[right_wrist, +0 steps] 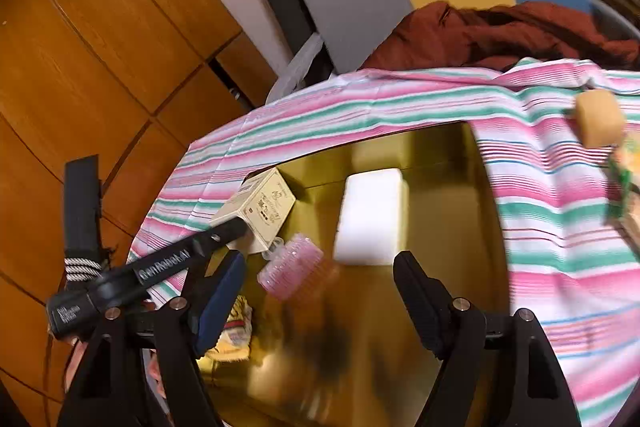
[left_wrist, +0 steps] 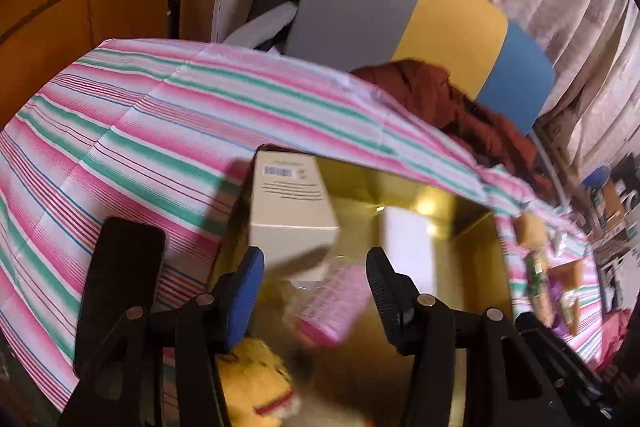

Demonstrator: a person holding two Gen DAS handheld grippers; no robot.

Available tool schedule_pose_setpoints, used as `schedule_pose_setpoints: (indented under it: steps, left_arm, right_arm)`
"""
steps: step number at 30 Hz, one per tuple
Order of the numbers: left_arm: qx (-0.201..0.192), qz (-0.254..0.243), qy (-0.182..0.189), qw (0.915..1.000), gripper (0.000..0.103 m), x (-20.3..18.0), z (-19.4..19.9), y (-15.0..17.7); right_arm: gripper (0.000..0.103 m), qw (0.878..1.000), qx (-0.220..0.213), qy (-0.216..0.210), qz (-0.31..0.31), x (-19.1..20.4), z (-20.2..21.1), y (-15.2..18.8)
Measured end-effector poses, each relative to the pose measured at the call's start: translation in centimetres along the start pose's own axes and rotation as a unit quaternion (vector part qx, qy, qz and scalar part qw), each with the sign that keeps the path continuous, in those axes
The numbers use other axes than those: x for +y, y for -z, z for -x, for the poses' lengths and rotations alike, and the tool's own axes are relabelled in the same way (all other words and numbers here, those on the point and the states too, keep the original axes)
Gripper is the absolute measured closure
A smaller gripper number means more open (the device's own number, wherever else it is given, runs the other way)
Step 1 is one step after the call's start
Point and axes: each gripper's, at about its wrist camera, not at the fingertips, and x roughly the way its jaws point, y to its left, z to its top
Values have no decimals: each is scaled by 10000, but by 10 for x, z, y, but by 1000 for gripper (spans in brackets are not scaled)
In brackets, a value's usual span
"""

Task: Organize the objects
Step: 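Carry the cream box and white sponge into the tray and release them, then move both tools back to the items and grasp the purple packet with the right gripper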

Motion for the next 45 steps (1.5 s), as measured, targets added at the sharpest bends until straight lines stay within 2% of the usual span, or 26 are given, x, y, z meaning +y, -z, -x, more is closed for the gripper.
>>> schedule_pose_setpoints:
  steps: [4, 7, 12, 15, 18, 21, 24, 27, 31, 36, 40, 45]
  left_arm:
    - [-184, 160, 192, 9995, 49, -11, 17, 7]
    - [-212, 58, 288, 9993, 49, -28, 24, 17]
    - [-125, -619, 469, 9969, 49, -74, 26, 40]
    - [32, -864, 584, 9945, 49, -95, 24, 55]
    - [218, -716, 862, 9935, 49, -111, 25, 69]
    - [324, -867, 1009, 9906, 49, -133, 28, 88]
    - [387, -1121, 1022, 9877, 49, -154, 29, 102]
    - [502, -1190, 1188, 9845, 49, -169, 29, 113]
    - [584, -1417, 1138, 9816, 49, -191, 26, 124]
    - [621, -1514, 1006, 9814, 49, -209, 24, 131]
    - [611, -1587, 727, 9828, 49, -220, 21, 134]
    - [678, -1626, 644, 9822, 49, -233, 14, 134]
  right_arm:
    - [26, 9993, -284, 215, 90, -9, 30, 7]
    - [26, 9984, -406, 379, 69, -21, 48, 11]
    - [26, 9973, -469, 544, -150, -45, 66, 19]
    - [26, 9954, -584, 698, -310, -63, 80, 27]
    - [26, 9907, -787, 1049, -351, -82, 94, 39]
    - [26, 9858, -901, 1349, -439, -101, 103, 51]
    - [26, 9800, -921, 1556, -829, -132, 113, 67]
    - [26, 9692, -1001, 1885, -1228, -168, 126, 83]
    - [29, 9546, -1097, 2194, -1690, -208, 138, 92]
    - [31, 9401, -1261, 2314, -2161, -253, 143, 75]
    - [33, 9397, -1106, 2309, -2267, -273, 128, 54]
    - [37, 9409, -994, 2332, -2248, -288, 112, 37]
